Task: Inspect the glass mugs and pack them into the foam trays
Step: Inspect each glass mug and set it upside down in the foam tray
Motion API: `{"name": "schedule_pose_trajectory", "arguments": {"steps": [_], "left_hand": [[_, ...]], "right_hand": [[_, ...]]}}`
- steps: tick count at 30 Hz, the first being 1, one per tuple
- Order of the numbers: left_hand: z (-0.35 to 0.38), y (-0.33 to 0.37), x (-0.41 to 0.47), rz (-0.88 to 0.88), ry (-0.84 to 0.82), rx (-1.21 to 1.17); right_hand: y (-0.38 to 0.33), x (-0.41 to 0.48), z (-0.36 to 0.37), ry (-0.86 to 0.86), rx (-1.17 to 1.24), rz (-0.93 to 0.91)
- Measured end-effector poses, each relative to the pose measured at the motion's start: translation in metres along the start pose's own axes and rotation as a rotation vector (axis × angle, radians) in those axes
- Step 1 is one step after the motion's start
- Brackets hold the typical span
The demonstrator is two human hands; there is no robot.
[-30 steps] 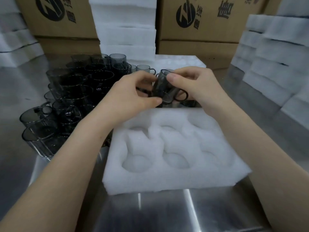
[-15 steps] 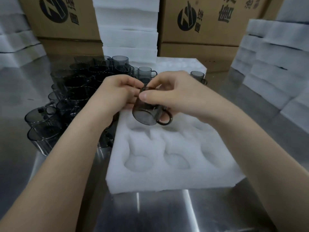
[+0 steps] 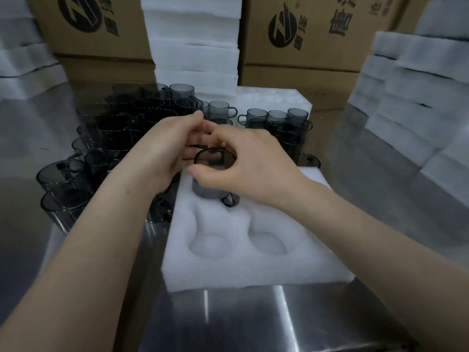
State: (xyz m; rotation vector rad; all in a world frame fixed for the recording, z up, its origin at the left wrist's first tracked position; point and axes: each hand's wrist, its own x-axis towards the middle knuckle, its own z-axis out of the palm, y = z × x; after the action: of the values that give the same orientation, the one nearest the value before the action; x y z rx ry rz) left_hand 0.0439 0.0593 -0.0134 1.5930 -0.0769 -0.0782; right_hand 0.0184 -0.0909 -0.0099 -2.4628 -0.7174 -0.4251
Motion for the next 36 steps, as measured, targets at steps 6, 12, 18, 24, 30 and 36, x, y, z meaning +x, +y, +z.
{"name": "schedule_pose_trajectory", "arguments": {"steps": [6,12,18,24,30,36], "left_hand": [[-0.001,-0.003,0.003,-0.011,0.038,0.042],[0.000,-0.002,0.003,-0.030,0.040,0.040],[0.001,-0.003,0.004,-0.028,0.053,0.027],[0.006,-0.004,0.005,0.008,0.080,0.078],[0.010,-0.006,0.003,0.053,0.114,0.135],[0.017,-0.014,0.000,0.143,-0.008,0.436]], "right_hand": [[-0.006,-0.004,0.008,-0.149,-0.141,-0.072],[-0.002,-0.009,0.014,-0.236,-0.332,-0.063],[-0.001,-0.013,0.016,-0.413,-0.403,-0.037],[0.005,-0.006,0.023,-0.528,-0.401,0.014],[0.012,0.005,-0.015,-0.280,-0.050,0.122],[0.086,0.015,-0.067,-0.176,-0.281,0.644]]}}
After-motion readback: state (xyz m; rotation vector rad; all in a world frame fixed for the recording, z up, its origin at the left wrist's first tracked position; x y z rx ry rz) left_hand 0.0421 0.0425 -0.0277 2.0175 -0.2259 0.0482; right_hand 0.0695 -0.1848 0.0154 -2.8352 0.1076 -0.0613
